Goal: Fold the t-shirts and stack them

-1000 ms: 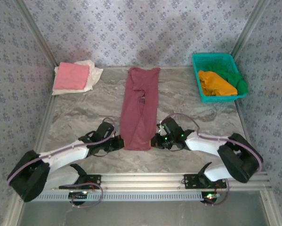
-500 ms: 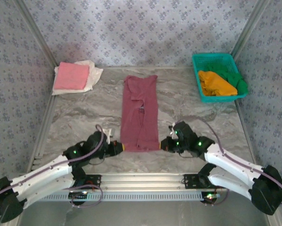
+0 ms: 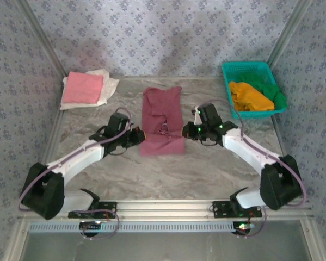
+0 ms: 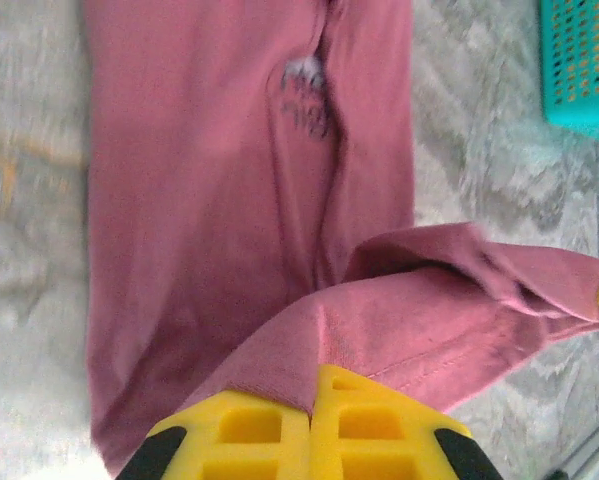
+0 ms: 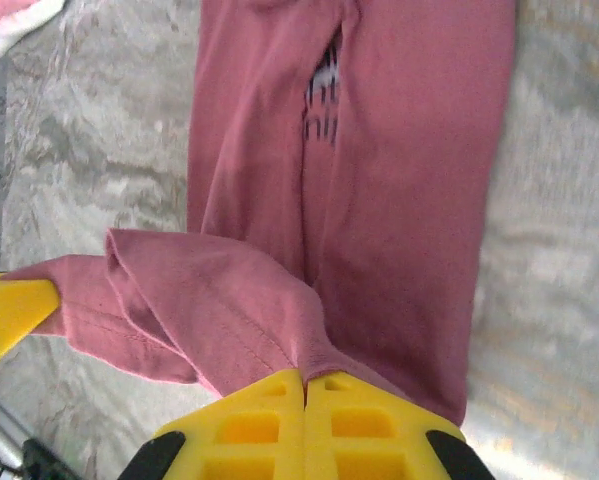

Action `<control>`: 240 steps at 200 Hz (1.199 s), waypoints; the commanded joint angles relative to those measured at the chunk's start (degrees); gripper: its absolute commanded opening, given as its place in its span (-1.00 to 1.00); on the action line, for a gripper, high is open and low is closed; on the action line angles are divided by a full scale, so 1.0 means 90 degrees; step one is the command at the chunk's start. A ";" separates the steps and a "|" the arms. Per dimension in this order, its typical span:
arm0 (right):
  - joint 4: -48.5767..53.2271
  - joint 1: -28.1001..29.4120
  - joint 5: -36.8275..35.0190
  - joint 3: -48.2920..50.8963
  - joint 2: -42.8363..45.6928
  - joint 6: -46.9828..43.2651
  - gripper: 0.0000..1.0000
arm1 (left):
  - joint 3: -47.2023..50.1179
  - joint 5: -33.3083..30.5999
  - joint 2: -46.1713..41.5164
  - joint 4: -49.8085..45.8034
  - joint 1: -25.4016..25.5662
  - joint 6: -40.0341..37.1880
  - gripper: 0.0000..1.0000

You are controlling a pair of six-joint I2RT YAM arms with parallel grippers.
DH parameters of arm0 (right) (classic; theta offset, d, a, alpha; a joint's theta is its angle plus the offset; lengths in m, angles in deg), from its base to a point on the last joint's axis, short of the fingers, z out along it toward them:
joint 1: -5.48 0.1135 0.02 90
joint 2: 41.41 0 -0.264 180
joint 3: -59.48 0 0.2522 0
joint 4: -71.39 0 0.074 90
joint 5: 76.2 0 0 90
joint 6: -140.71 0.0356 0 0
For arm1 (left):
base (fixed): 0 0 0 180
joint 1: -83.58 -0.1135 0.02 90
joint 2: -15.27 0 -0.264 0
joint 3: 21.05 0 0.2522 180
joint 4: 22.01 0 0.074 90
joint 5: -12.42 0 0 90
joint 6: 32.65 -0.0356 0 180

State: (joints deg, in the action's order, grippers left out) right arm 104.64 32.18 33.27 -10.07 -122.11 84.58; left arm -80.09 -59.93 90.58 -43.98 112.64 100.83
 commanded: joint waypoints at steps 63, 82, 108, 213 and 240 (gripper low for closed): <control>-0.0220 -0.0584 0.0114 -0.2395 -0.2521 -0.0963 -0.87 | -0.2464 0.0618 0.2581 0.0175 -0.0855 -0.1404 -0.39; 0.0038 -0.0675 0.0048 -0.3311 -0.3149 -0.1036 -0.39 | -0.3350 0.0421 0.3169 -0.0263 -0.1027 -0.1816 0.05; 0.0784 -0.0785 -0.0035 -0.3998 -0.3204 -0.0962 -0.05 | -0.4082 -0.0375 0.3014 -0.0946 -0.0999 -0.2118 0.25; -0.1240 0.0034 0.0583 0.0625 -0.1101 0.0192 -0.08 | 0.0272 0.0065 0.1429 0.1149 -0.0348 -0.0626 -0.01; -0.1057 -0.0023 0.0431 0.0947 -0.0889 0.0465 0.01 | 0.0401 0.0153 0.1429 0.1139 -0.0348 -0.0618 -0.03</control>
State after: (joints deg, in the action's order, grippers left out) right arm 93.84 32.29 37.61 -3.78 -133.24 86.06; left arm -75.96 -60.89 104.42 -38.32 109.47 93.12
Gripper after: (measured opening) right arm 0.488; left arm 0.490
